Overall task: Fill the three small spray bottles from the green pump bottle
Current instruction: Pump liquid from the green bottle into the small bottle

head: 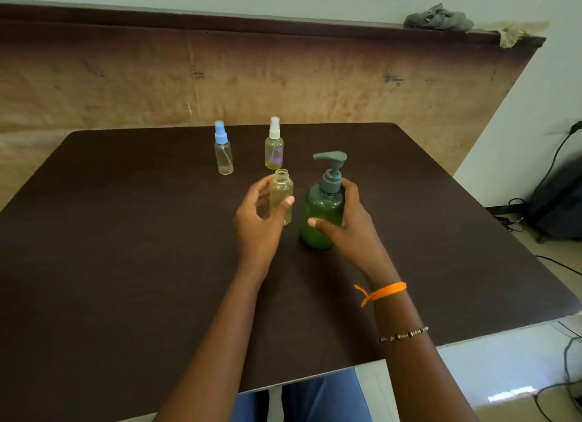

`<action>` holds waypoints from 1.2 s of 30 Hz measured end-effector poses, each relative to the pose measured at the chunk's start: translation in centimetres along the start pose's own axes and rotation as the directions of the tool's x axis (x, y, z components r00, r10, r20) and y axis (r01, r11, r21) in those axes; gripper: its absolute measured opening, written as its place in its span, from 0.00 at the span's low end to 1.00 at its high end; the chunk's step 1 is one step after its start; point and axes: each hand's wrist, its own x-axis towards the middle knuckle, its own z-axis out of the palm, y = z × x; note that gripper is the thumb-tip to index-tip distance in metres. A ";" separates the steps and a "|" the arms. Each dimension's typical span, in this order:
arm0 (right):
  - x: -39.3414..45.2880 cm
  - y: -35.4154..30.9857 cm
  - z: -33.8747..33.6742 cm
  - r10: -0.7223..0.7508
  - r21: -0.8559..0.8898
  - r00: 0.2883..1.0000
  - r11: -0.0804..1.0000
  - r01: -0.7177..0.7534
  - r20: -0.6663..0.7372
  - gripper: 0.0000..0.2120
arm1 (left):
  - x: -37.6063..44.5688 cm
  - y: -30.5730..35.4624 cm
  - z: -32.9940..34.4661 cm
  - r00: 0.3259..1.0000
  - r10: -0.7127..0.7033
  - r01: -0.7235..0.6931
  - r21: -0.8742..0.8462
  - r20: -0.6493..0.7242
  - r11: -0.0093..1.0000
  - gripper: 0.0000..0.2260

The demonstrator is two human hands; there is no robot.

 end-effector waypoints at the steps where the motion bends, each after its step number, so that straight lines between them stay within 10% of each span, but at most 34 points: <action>1: -0.6 -0.1 0.0 -0.004 0.005 1.000 1.000 0.004 0.007 0.36 | -0.2 0.2 -0.1 1.000 0.002 -0.002 -0.002 0.005 1.000 0.18; 10: -2.3 -0.9 -0.5 0.025 0.190 1.000 0.981 -0.026 0.013 0.48 | -1.3 2.6 -1.4 0.995 0.027 -0.019 -0.083 0.095 0.996 0.19; 15: 0.1 -4.9 -2.1 0.002 0.327 0.956 0.940 0.099 -0.293 0.14 | -1.2 4.2 -1.3 0.996 0.037 -0.031 -0.075 0.079 0.997 0.18; 21: 4.2 -7.0 -1.4 0.154 0.368 0.984 0.913 -0.175 0.087 0.26 | -0.9 5.4 -1.2 0.990 0.102 -0.098 -0.045 0.099 0.994 0.18; 36: 3.5 -7.1 -0.8 0.196 0.473 0.977 0.855 -0.213 0.084 0.20 | -0.4 5.7 -1.7 0.985 0.114 -0.120 0.044 0.127 0.992 0.17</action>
